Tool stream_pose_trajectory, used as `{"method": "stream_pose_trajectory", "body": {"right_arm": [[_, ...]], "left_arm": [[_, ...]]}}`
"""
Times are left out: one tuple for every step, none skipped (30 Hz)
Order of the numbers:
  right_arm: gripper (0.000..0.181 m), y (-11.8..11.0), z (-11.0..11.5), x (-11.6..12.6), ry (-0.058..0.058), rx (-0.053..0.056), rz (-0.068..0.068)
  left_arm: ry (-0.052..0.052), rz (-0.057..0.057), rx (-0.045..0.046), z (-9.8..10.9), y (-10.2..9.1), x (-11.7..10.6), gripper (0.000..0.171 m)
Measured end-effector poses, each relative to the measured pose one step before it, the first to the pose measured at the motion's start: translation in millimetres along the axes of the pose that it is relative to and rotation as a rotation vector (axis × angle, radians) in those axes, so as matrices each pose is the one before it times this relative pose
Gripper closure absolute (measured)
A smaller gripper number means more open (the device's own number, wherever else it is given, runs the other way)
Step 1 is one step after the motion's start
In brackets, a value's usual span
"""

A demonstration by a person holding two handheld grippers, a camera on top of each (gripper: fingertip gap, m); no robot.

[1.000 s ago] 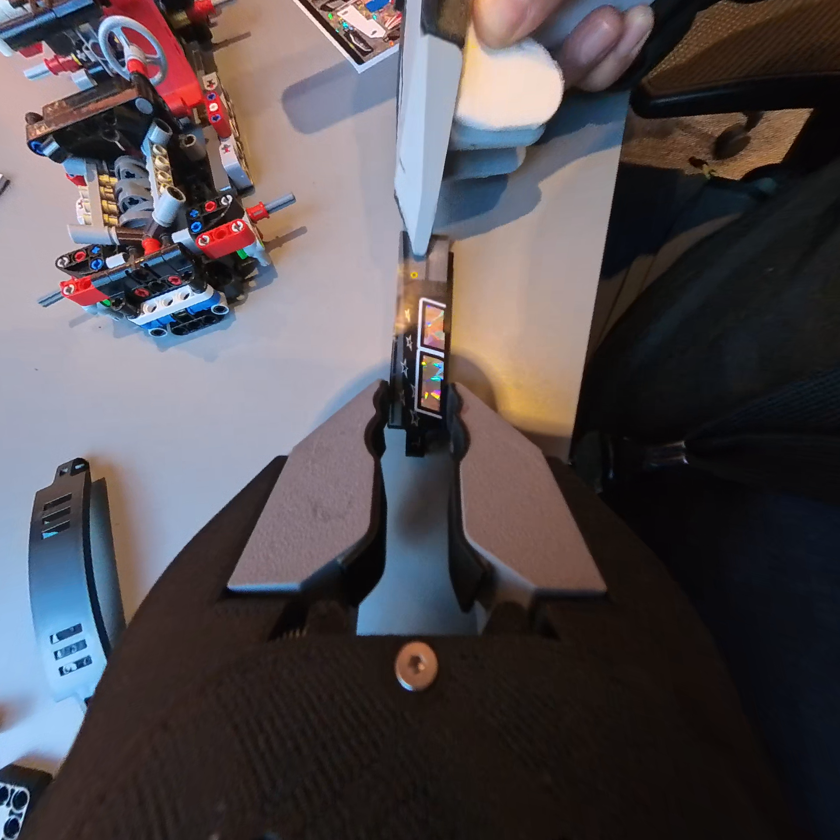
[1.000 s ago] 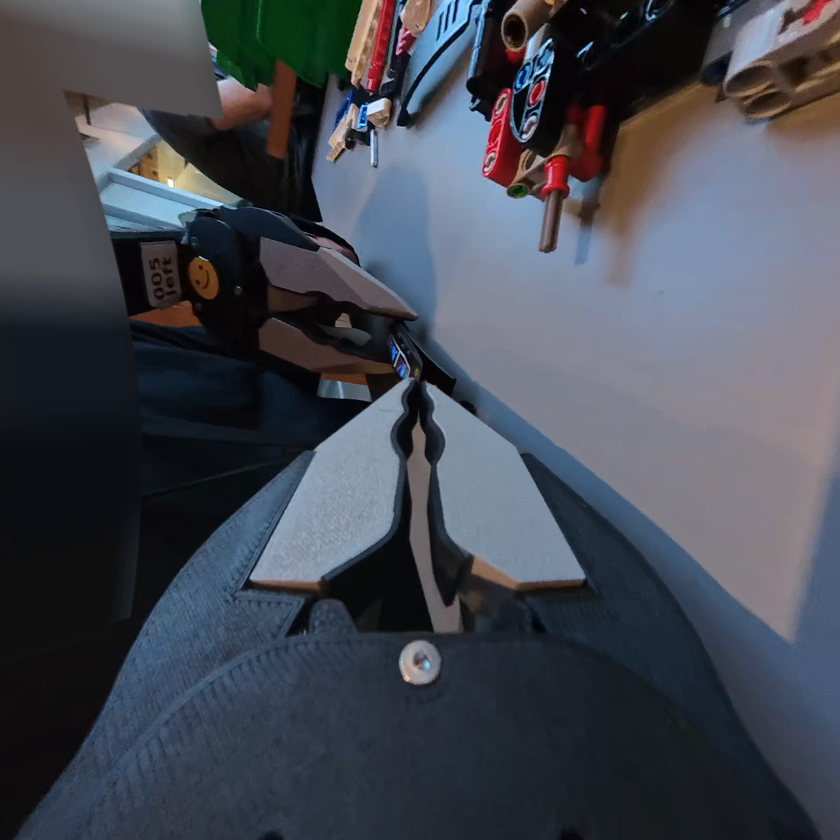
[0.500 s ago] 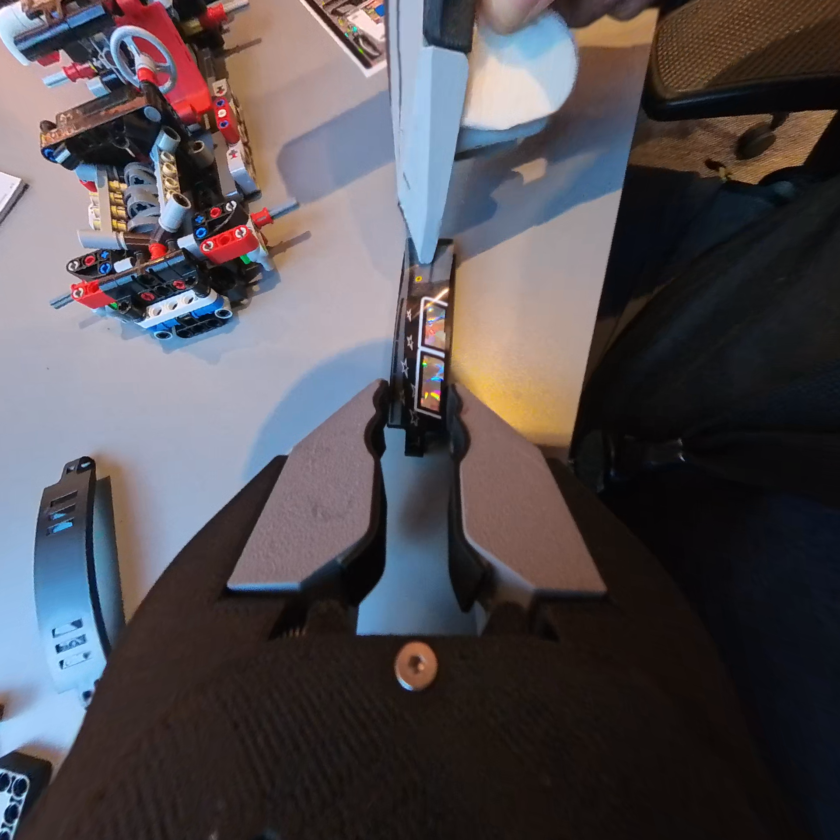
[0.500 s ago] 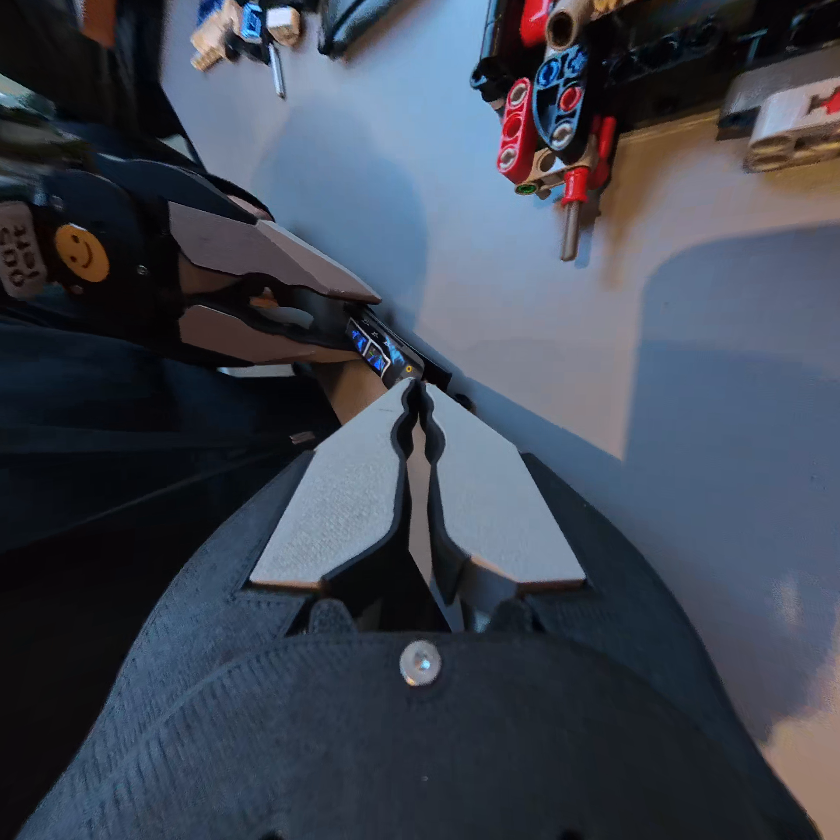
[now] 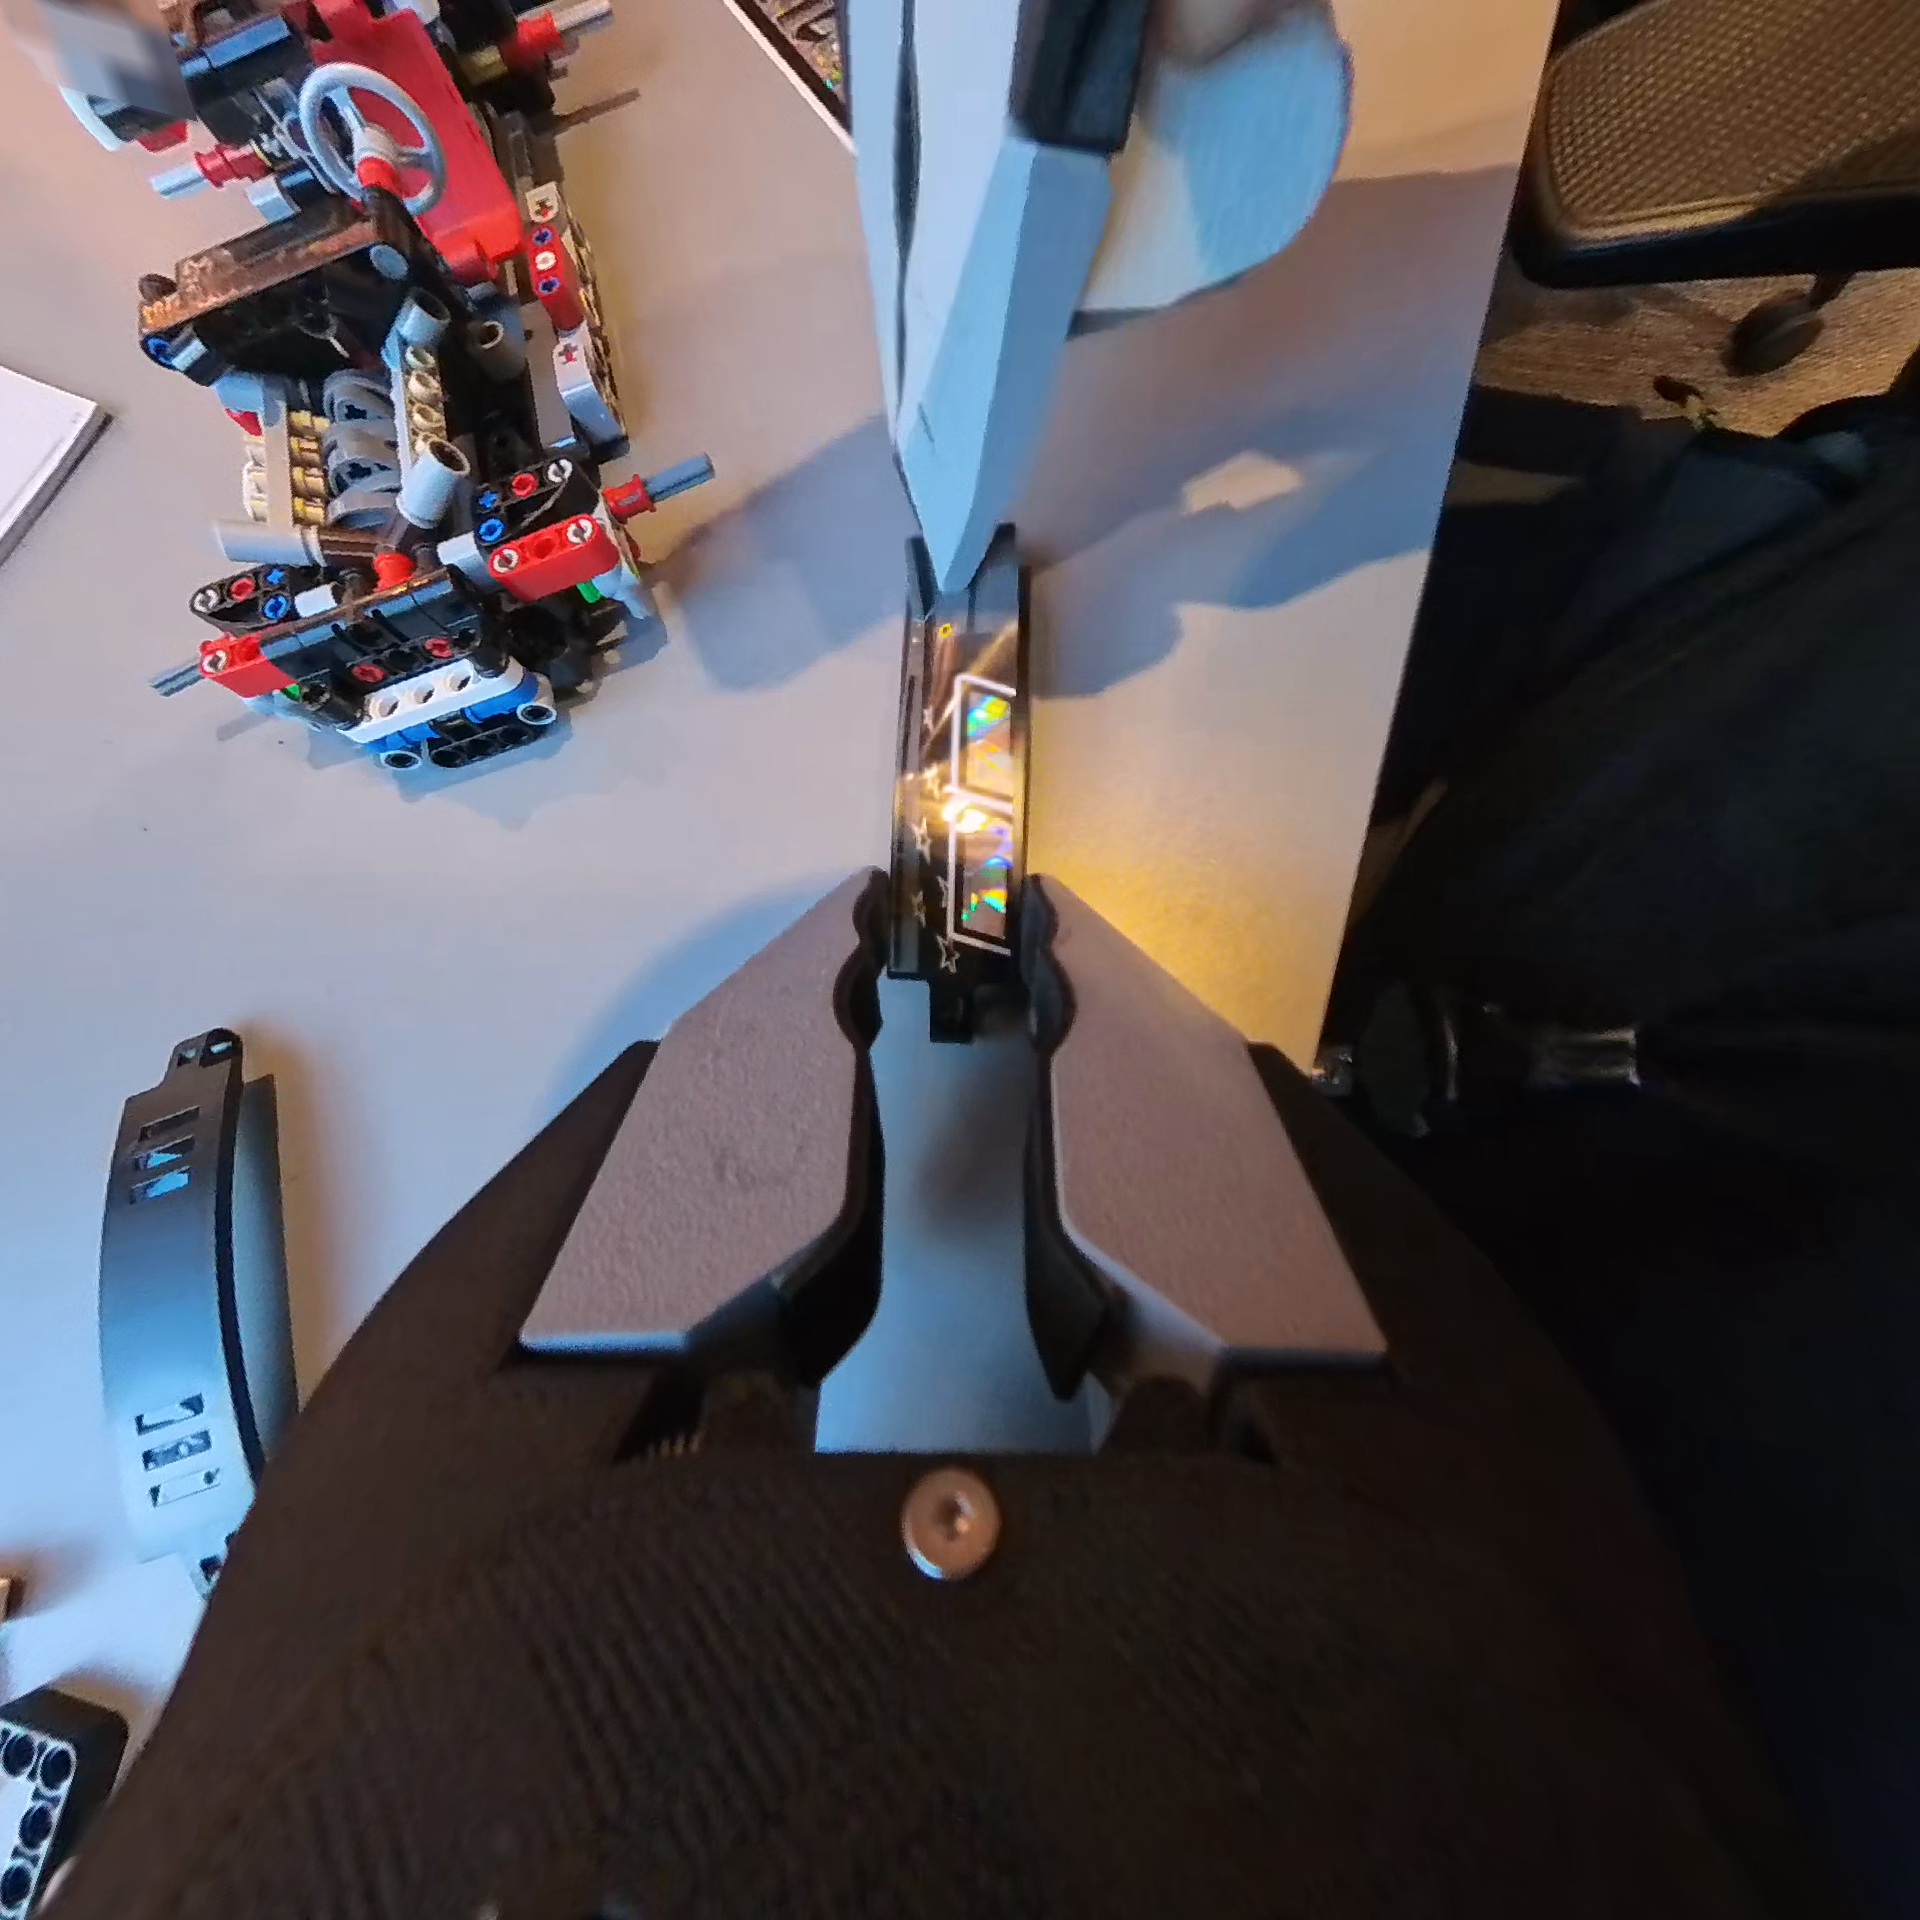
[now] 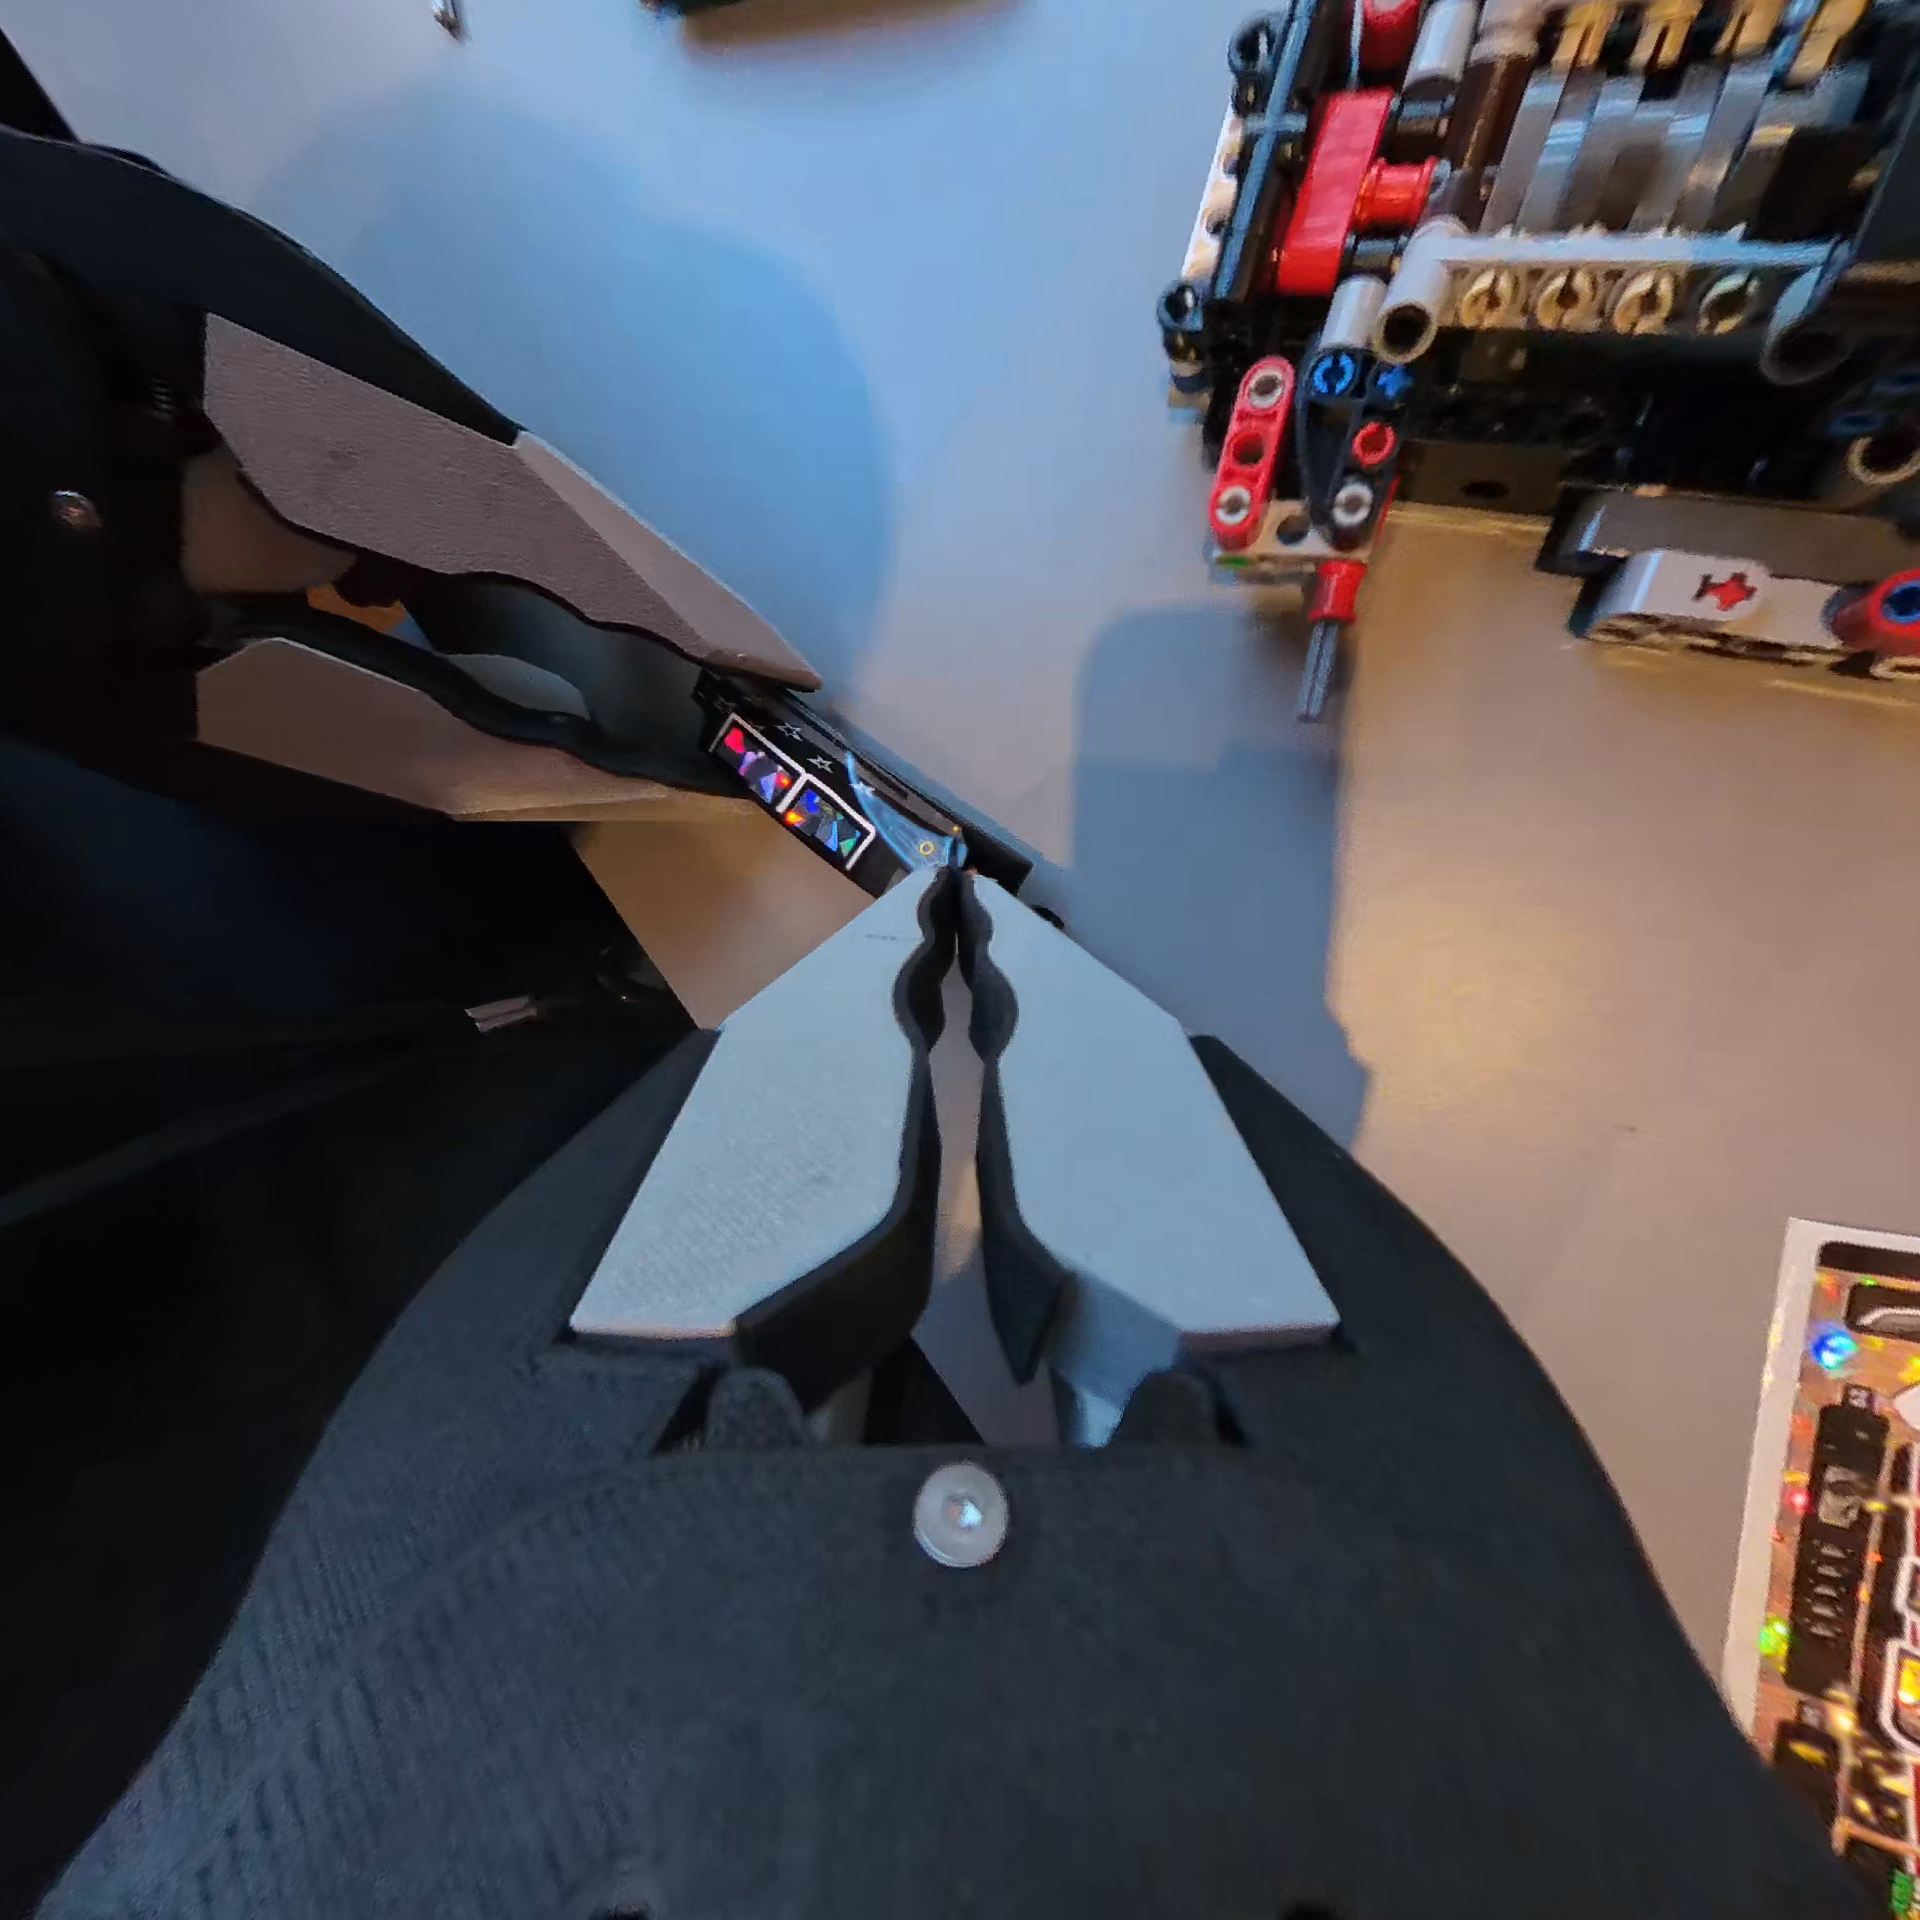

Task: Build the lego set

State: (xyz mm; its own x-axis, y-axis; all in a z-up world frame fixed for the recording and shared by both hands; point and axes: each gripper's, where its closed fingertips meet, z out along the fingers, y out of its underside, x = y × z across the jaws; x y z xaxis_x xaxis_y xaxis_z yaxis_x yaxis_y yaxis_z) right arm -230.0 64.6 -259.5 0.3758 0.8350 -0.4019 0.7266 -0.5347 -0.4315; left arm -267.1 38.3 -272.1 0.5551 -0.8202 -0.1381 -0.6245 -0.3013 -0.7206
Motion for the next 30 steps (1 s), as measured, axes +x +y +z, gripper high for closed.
{"method": "stream_pose_trajectory", "body": {"right_arm": [[0.181, -2.79, -3.31, -1.94, 0.0028, 0.0203, -0.0144], [0.181, -3.49, -3.68, -2.64, -0.0033, 0.0252, -0.0167], [0.181, -3.61, -3.59, -2.91, -0.0109, 0.0279, -0.0112], [0.181, -2.57, -2.78, -2.47, -0.0201, 0.0242, 0.0045], [0.181, -1.83, -1.73, -1.25, -0.0254, 0.0228, 0.0156], [0.181, -0.92, -1.05, -0.16, -0.0244, 0.0231, 0.0192], [0.181, -0.82, -0.7, 0.0, -0.0258, 0.0249, 0.0214], [0.181, -0.86, -0.65, -0.35, -0.0281, 0.026, 0.0197], [0.181, -1.22, -0.62, -1.18, -0.0326, 0.0274, 0.019], [0.181, -1.19, -0.6, -1.81, -0.0378, 0.025, 0.0224], [0.181, -0.71, -0.44, -1.27, -0.0364, 0.0216, 0.0229], [0.181, 0.14, 0.02, 0.52, -0.0258, 0.0163, 0.0186], [0.181, 0.46, 0.18, 0.84, -0.0197, 0.0131, 0.0121], [0.181, 0.07, -0.18, 0.74, -0.012, 0.0132, 0.0056], [0.181, -1.01, -0.75, 0.36, -0.0052, 0.0148, -0.0036], [0.181, -0.83, -0.18, -0.78, -0.0027, 0.0101, -0.0095], [0.181, 0.44, 0.63, 0.09, 0.0099, 0.0001, -0.0129], [0.181, -0.39, 0.03, 0.93, 0.0166, 0.0032, -0.0188], [0.181, -0.3, -0.48, 0.33, 0.0085, 0.0007, -0.011], [0.181, -0.57, -0.75, 0.42, 0.0041, 0.0049, -0.0033], [0.181, 0.74, -0.46, 3.57, 0.0189, 0.0006, 0.0012], [0.181, 3.35, 0.29, 6.61, 0.027, -0.0174, 0.0141], [0.181, 4.43, 1.32, 6.73, 0.0156, -0.0239, 0.0314], [0.181, 3.18, 1.67, 4.38, -0.0019, -0.0139, 0.0372], [0.181, 1.95, 1.29, 3.21, -0.0022, -0.0057, 0.024], [0.181, 1.12, 0.75, 2.33, 0.0058, -0.0028, 0.0024], [0.181, 0.49, 0.45, 1.06, 0.009, -0.0038, -0.01], [0.181, 0.03, 0.18, 0.37, 0.0113, -0.0025, -0.0151], [0.181, 0.26, 0.34, 0.68, 0.0131, -0.0053, -0.0125], [0.181, 0.54, 0.28, 0.7, 0.0099, -0.0066, -0.0074]], "left_arm": [[0.001, -0.0076, 0.00643, -0.57, -0.82, -0.58, 0.149], [0.0033, -0.0126, 0.00882, -0.75, -0.95, -0.92, 0.149], [0.0052, -0.0161, 0.0098, -0.68, -1.18, -1.0, 0.149], [0.0081, -0.0142, 0.00641, -0.45, -0.84, -0.4, 0.149], [0.0024, -0.006, 0.0056, 0.12, -0.97, -0.19, 0.149], [-0.0017, 0.0017, -0.00015, 0.67, -0.46, -0.14, 0.148], [-0.0027, 0.0016, -0.00031, 0.59, -0.51, -0.27, 0.149], [0.0013, -0.0039, -0.00124, 0.58, -0.35, -0.05, 0.149], [0.0045, -0.0068, 0.0, 0.4, -0.36, 0.01, 0.149], [0.0076, -0.0091, -0.00084, 0.29, -0.32, 0.24, 0.149], [0.0076, -0.0108, 0.00003, 0.44, -0.39, 0.15, 0.149], [0.0049, -0.0073, -0.00358, 0.7, 0.01, 0.1, 0.149], [0.0034, -0.0039, -0.00437, 0.99, 0.16, 0.2, 0.149], [0.0028, -0.0054, -0.00245, 0.69, -0.12, -0.01, 0.149], [0.0018, -0.0035, 0.00131, 0.6, -0.35, 0.0, 0.149], [-0.0015, -0.0052, -0.00629, 1.24, 0.62, -0.76, 0.148], [0.002, -0.0048, -0.00553, 1.27, -0.02, -0.43, 0.148], [-0.0025, -0.0019, -0.00356, 0.64, -0.3, -0.83, 0.149], [-0.0007, -0.0021, 0.00118, 0.34, -0.38, -0.58, 0.149], [0.0018, -0.0026, 0.0036, -0.05, -0.62, -0.05, 0.149], [0.0015, -0.0013, -0.00086, 0.04, -0.24, 0.03, 0.149], [-0.0015, 0.0028, -0.0047, 0.52, 0.55, 0.01, 0.149], [-0.0027, 0.0042, -0.00585, 0.83, 0.6, 0.25, 0.149], [-0.0055, 0.0059, -0.00712, 0.9, 0.73, 0.23, 0.149], [-0.0063, 0.0077, -0.00666, 0.64, 0.63, 0.09, 0.149], [-0.0042, 0.0054, 0.00107, 0.11, -0.24, 0.09, 0.149], [0.0001, -0.0003, 0.0007, -0.12, -0.07, 0.05, 0.149], [0.0021, -0.003, 0.00036, -0.07, 0.08, -0.12, 0.149], [0.0021, -0.0025, 0.0, 0.07, -0.04, 0.03, 0.149], [0.0, 0.0001, -0.00072, 0.05, 0.01, -0.03, 0.149]]}}
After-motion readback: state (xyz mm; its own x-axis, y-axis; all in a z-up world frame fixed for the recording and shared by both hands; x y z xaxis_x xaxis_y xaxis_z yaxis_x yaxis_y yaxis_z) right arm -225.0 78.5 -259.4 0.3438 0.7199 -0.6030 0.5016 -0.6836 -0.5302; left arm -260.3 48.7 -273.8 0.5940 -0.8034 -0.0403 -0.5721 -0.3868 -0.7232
